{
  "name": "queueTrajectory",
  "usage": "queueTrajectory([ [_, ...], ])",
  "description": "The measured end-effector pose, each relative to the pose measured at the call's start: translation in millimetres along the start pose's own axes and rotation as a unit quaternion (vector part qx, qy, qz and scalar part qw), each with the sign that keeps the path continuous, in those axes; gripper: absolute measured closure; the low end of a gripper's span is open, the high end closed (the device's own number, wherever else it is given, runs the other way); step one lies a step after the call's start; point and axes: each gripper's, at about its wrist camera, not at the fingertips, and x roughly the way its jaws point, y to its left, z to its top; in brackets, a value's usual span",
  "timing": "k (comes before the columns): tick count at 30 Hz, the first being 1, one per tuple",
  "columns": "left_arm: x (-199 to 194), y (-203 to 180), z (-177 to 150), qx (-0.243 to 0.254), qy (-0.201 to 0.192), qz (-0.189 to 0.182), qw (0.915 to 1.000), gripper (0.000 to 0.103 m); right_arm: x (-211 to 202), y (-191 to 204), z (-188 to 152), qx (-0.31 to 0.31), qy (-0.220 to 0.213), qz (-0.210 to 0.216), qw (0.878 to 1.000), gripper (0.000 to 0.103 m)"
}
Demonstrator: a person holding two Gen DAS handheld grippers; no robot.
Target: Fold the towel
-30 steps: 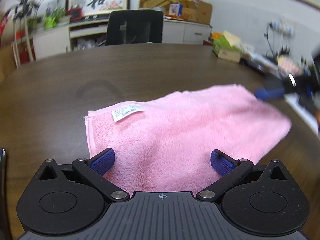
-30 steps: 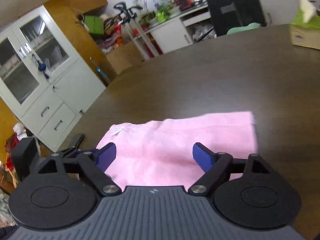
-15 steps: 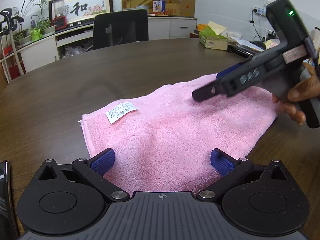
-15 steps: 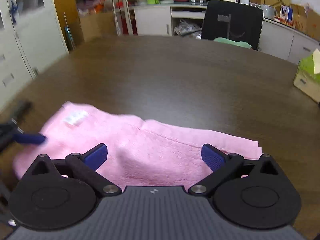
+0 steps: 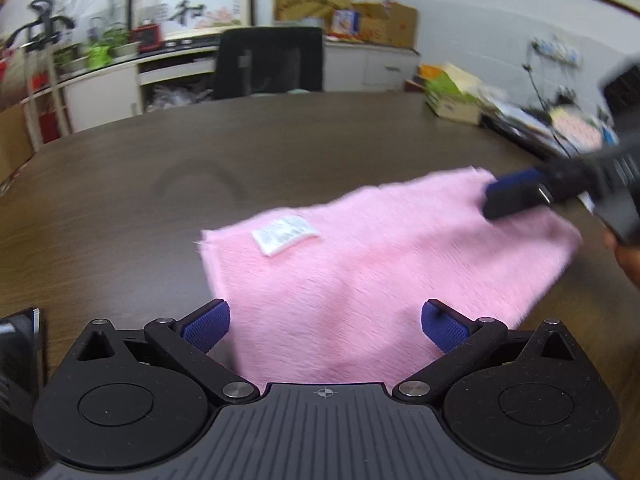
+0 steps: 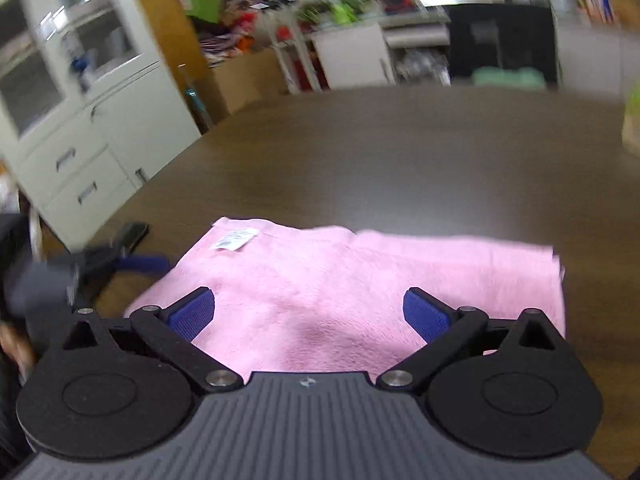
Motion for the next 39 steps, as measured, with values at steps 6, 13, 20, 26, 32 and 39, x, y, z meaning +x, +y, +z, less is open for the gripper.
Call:
queueTrajectory([
  [6,-17,30,8,-0.075,-0.041,0.009,0.9963,0.0,-11,52,-29,-0.116,-0.037,-0.046,0.991,0.001],
  [13,-20,38,9,-0.108,-0.059,0.036,0.9918,0.0,13,141,-46,-0.246,-0.025,-0.03,0.969,0.001],
  [20,-27,55,9,-0.157,-0.071,0.046,0.984,0.0,37,195,-49,-0.335,-0.032,-0.031,0.941,0.001],
  [26,-30,59,8,-0.168,-0.077,0.042,0.9819,0.0,60,203,-44,-0.319,-0.007,-0.012,0.948,0.003],
  [32,-31,60,6,-0.176,-0.077,0.037,0.9807,0.0,69,197,-43,-0.297,0.027,0.003,0.954,0.053],
  [39,-31,60,4,-0.179,-0.072,0.032,0.9808,0.0,71,197,-47,-0.303,0.024,0.0,0.953,0.068],
])
